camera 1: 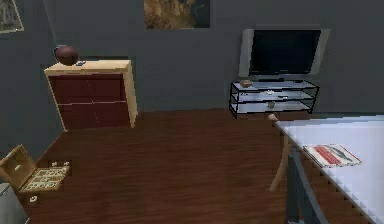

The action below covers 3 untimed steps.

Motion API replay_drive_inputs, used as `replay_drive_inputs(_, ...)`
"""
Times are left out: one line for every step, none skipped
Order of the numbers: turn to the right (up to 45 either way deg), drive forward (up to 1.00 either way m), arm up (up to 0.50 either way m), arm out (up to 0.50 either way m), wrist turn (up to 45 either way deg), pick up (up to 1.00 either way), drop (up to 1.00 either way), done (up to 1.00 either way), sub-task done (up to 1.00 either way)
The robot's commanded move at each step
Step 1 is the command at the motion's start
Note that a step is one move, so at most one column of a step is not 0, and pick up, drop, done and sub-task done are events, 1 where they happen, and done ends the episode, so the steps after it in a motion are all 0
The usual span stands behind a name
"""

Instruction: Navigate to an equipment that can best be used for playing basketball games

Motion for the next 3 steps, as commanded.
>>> replay_drive_inputs(0.0, 0.05, 0.00, 0.00, 0.0, 0.00, 0.00, 0.00, 0.00)
replay_drive_inputs(-21.0, 0.00, 0.00, 0.00, 0.0, 0.00, 0.00, 0.00, 0.00)
replay_drive_inputs(0.0, 1.00, 0.00, 0.00, 0.0, 0.00, 0.00, 0.00, 0.00)
